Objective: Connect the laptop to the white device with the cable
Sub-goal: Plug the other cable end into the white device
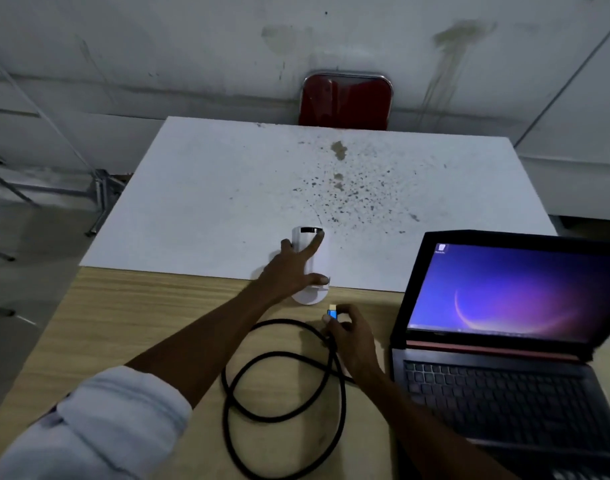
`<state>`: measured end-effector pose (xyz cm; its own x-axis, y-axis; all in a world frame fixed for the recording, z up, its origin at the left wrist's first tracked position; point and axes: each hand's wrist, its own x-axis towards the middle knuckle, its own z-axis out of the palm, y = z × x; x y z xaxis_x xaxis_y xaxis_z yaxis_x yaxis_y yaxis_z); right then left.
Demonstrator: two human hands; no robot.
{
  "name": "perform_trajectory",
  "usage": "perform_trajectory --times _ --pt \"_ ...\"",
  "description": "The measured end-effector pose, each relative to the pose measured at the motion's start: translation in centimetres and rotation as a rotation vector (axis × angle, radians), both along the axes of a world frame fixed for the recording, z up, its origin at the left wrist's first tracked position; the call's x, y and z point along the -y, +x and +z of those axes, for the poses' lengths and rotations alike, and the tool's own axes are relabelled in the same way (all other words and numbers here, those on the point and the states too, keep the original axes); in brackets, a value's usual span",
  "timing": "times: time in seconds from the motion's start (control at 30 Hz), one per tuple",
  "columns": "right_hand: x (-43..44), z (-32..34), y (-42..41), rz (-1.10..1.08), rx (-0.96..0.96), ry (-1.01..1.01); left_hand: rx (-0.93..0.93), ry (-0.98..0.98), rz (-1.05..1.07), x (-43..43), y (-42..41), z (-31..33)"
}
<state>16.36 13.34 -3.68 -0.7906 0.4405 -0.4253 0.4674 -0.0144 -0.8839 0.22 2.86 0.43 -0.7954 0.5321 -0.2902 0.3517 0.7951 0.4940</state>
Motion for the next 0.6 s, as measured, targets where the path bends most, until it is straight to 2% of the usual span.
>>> perform_trajectory --times 0.1,0.2,0.37,0.6 --pt "0.2 0.6 -0.2 -0.059 -0.009 -0.161 0.062 -0.018 0.041 -0.6 -0.6 -0.3" --pt "0.4 0.7 -0.4 -0.044 -0.017 -0.169 0.134 -0.033 0.054 -0.9 -1.5 -0.7" --pt "0.1 1.0 0.1 -0.034 0.029 -0.206 0.139 -0.057 0.037 -1.0 -2.1 -1.1" --pt "0.0 1.5 -0.9 -0.084 -0.02 -0.404 0.214 -0.057 -0.036 -1.5 -2.9 -0.2"
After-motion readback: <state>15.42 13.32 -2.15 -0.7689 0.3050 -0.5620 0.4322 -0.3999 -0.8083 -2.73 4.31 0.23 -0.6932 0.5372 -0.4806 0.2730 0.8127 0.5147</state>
